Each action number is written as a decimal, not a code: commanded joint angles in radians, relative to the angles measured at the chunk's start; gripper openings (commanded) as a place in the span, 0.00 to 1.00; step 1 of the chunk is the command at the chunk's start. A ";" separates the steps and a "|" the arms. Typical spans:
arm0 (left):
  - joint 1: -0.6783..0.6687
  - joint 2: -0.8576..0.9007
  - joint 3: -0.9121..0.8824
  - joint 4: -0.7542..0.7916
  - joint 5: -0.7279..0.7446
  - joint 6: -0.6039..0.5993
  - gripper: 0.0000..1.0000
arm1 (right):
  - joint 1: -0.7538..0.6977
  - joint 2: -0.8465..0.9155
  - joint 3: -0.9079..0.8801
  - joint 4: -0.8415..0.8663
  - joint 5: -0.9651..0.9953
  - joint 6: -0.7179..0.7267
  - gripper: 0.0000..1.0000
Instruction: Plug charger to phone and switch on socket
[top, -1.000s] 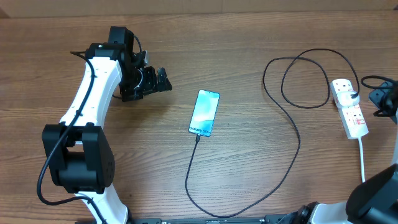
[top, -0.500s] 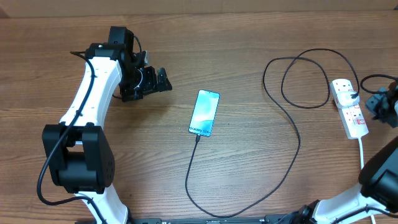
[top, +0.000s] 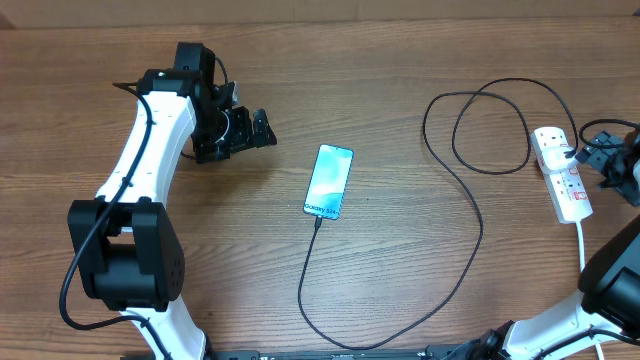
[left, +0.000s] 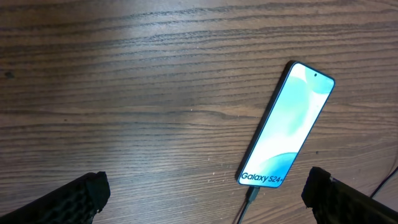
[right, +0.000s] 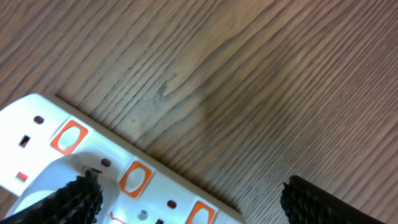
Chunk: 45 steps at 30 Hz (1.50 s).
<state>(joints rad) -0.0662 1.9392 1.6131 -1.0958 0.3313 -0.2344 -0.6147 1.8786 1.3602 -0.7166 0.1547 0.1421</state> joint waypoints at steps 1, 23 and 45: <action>-0.006 -0.029 0.013 -0.002 -0.006 -0.009 1.00 | -0.010 -0.002 0.000 0.013 0.031 -0.017 0.94; -0.006 -0.029 0.013 -0.002 -0.006 -0.009 1.00 | -0.060 0.075 -0.026 0.039 -0.053 0.036 1.00; -0.006 -0.029 0.013 -0.002 -0.006 -0.009 1.00 | -0.060 0.127 -0.026 0.040 -0.106 0.035 1.00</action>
<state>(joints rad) -0.0662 1.9392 1.6131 -1.0958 0.3313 -0.2344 -0.6739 1.9850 1.3350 -0.6678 0.0597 0.1810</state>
